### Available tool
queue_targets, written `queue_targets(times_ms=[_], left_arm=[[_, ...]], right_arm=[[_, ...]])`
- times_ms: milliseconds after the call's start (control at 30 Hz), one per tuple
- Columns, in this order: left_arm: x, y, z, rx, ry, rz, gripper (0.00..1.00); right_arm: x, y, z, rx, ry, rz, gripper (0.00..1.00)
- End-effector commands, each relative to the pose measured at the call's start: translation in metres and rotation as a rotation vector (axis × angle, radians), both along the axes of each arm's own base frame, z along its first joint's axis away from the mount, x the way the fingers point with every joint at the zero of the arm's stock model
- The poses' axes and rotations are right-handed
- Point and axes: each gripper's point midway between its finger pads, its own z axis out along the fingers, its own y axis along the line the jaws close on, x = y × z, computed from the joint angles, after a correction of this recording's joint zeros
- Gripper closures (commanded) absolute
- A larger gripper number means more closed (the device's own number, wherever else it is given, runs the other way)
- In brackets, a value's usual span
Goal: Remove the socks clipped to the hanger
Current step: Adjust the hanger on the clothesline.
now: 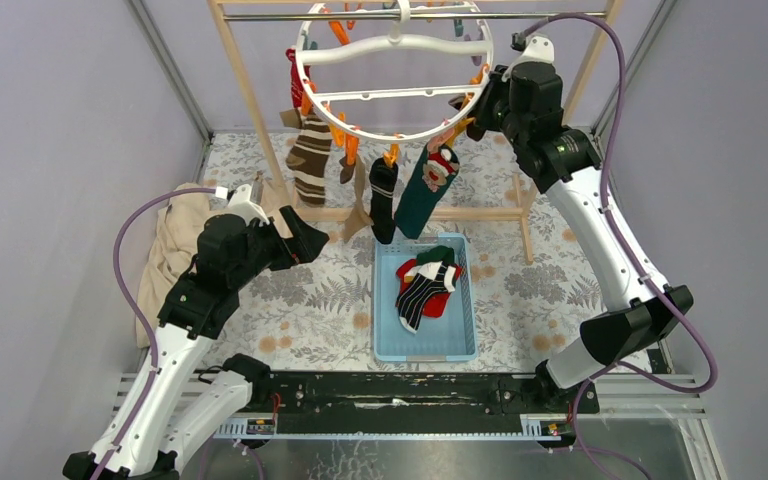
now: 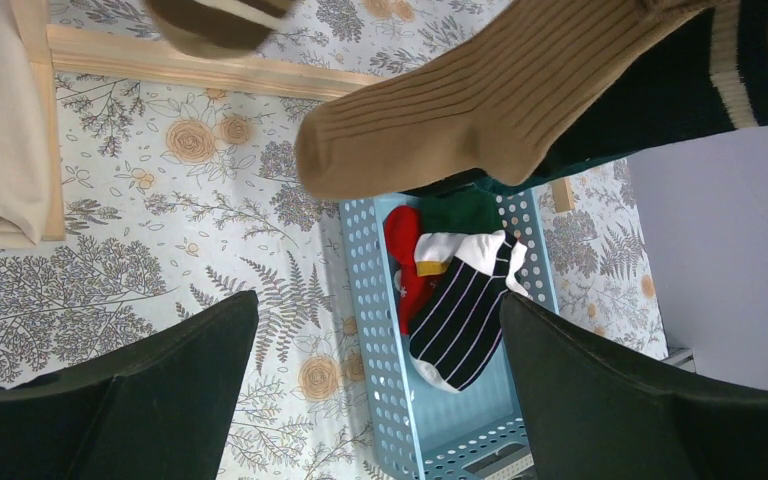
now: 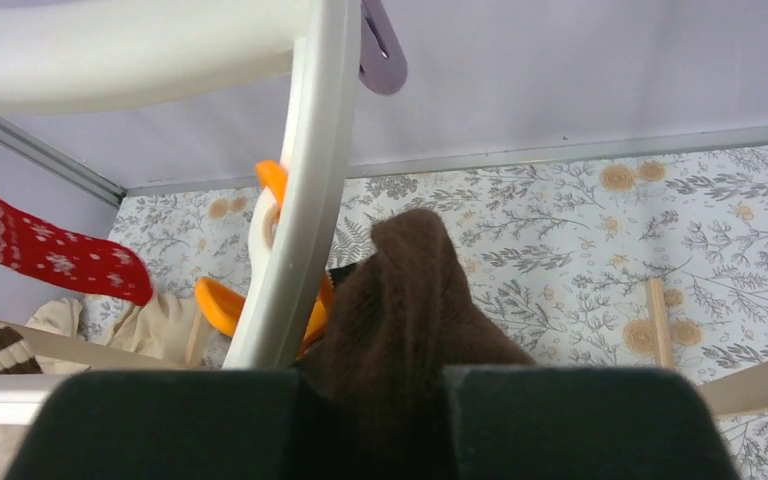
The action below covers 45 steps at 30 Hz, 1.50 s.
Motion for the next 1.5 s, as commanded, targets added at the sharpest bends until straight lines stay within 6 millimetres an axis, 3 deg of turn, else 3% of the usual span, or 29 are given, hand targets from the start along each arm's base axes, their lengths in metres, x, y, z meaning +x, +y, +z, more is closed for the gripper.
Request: queue_targets(times_ms=[0,200,267,367,500,833,1000,1167,1367,1467], left_arm=[[0.006,0.004,0.009,-0.005,-0.050,0.023,0.01],[0.007,0.003,0.009,0.001,-0.043,0.017,0.01],[0.007,0.002,0.011,0.000,-0.046,0.014,0.01],[0.007,0.002,0.014,0.000,-0.047,0.009,0.01],[0.005,0.001,0.019,-0.003,-0.049,0.004,0.01],[-0.002,0.002,0.026,-0.005,-0.035,0.000,0.01],[-0.006,0.003,0.026,-0.011,-0.028,0.002,0.01],[-0.007,0.003,0.024,-0.018,-0.015,0.004,0.01],[-0.004,0.002,0.024,-0.016,-0.005,0.005,0.01],[-0.001,0.001,0.022,-0.015,0.000,0.007,0.01]], right_arm=[[-0.011,-0.011,0.030,0.009,-0.093,-0.040,0.85],[-0.031,-0.023,0.009,-0.024,-0.079,-0.047,0.40],[-0.038,-0.026,-0.004,-0.038,-0.063,-0.047,0.21],[-0.049,-0.034,-0.017,-0.054,-0.038,-0.062,0.17],[-0.068,-0.044,-0.037,-0.073,-0.002,-0.066,0.02],[-0.122,-0.070,-0.062,-0.109,0.033,-0.073,0.00],[-0.142,-0.061,-0.054,-0.094,-0.011,0.034,0.00],[-0.149,-0.058,-0.038,-0.106,-0.055,0.081,0.00],[-0.151,-0.033,-0.020,-0.054,-0.108,0.208,0.00],[-0.143,-0.023,-0.015,-0.028,-0.091,0.232,0.00]])
